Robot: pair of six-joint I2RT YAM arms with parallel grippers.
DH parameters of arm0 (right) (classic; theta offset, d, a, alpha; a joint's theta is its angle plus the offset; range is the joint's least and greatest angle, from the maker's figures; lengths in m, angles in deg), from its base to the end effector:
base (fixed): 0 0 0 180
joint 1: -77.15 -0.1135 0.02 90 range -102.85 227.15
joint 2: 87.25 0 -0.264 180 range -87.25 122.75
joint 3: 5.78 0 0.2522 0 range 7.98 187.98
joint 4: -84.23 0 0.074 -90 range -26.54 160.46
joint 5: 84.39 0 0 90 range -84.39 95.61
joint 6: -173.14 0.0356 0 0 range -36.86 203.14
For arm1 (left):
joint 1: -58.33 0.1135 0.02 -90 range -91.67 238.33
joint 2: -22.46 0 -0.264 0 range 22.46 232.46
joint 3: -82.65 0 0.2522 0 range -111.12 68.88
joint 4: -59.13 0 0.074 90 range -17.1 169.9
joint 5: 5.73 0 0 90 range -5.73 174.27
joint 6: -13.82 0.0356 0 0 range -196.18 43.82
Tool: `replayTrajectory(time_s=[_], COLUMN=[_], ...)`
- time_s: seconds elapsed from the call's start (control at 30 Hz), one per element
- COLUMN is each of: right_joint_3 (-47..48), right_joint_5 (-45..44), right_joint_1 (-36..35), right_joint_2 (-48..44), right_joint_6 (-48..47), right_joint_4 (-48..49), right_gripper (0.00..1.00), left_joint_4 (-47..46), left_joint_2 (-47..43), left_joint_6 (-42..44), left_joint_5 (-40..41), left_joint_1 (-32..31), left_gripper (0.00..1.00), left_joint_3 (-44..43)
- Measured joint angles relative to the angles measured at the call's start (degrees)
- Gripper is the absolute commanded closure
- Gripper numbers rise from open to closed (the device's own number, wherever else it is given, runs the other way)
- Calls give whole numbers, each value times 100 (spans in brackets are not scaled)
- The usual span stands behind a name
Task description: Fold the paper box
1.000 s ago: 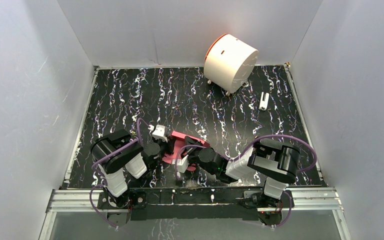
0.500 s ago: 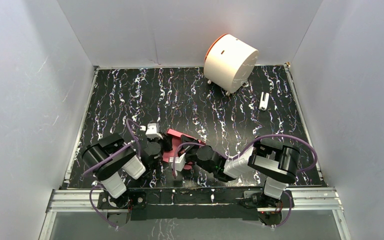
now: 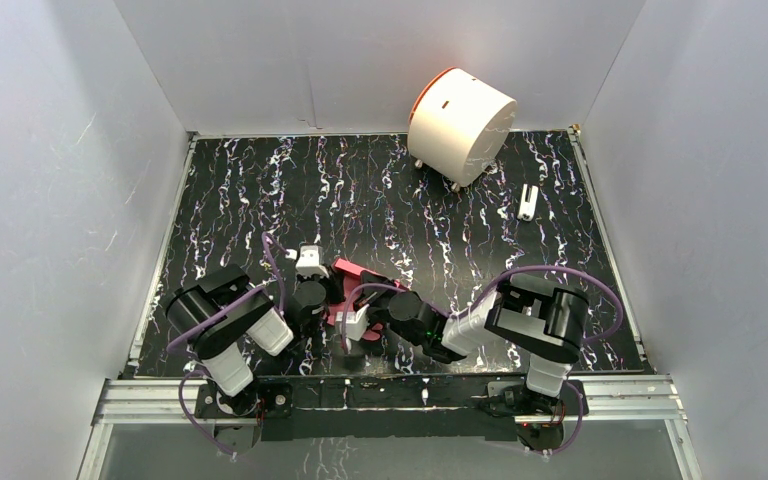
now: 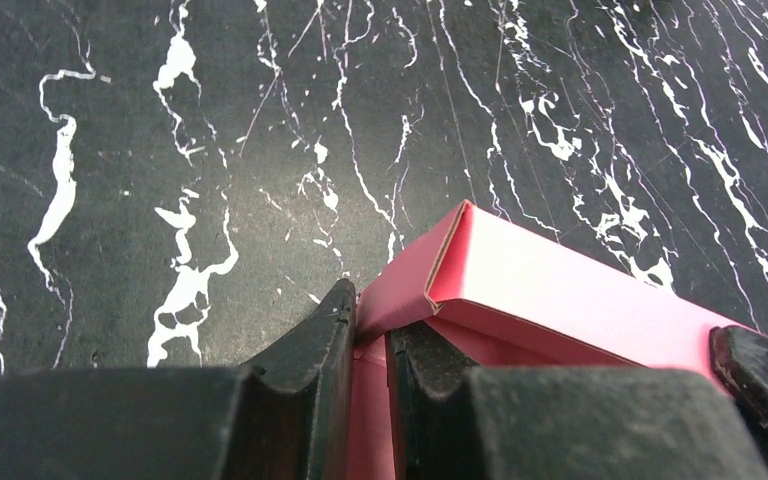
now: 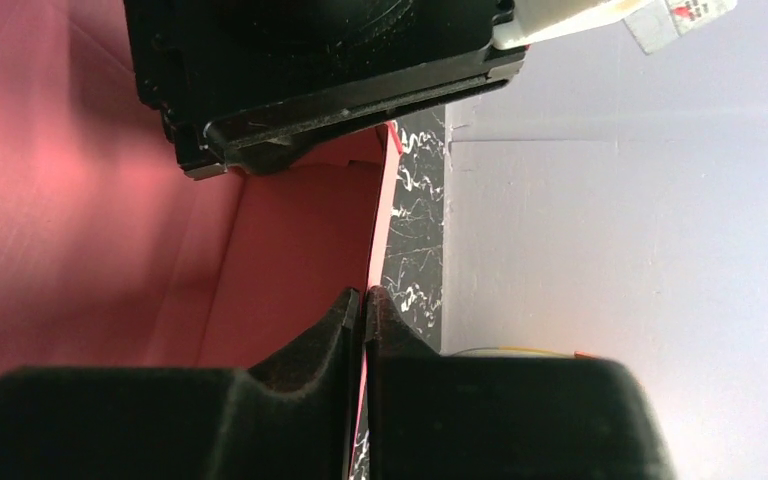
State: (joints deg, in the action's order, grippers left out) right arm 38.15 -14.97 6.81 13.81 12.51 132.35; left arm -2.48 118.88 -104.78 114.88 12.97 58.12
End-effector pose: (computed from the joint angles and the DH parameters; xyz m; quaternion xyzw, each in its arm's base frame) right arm 0.1173 0.2910 0.1440 -0.6665 0.3593 -0.1375 0.6386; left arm 0.1751 -0.1515 0.1175 -0.0595 0.7571 -0.2100 0.6157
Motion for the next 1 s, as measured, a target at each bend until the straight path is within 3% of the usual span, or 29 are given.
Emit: replayTrajectory(time_s=[0.3, 0.43, 0.5, 0.73, 1.0], right_joint_3=[59, -9, -39, -72, -72], right_joint_5=[-50, -92, -94, 216, 1923], right_joint_1=[-11, -4, 22, 424, 2168], right_joint_2=[-214, -579, -857, -2035, -3077], right_joint_6=[612, 929, 1139, 2037, 3445], right_joint_4=[-529, -918, -1165, -1991, -2629], right_gripper=[55, 33, 27, 20, 19], left_joint_4=[-448, -564, -610, -734, -621], left_joint_2=[155, 160, 168, 225, 234], left_joint_6=[686, 885, 973, 1202, 1523], left_joint_5=[-343, -452, -476, -592, -855], left_joint_1=[116, 149, 166, 181, 186], left_gripper=[100, 100, 100, 100, 100], left_joint_3=[68, 68, 68, 52, -13])
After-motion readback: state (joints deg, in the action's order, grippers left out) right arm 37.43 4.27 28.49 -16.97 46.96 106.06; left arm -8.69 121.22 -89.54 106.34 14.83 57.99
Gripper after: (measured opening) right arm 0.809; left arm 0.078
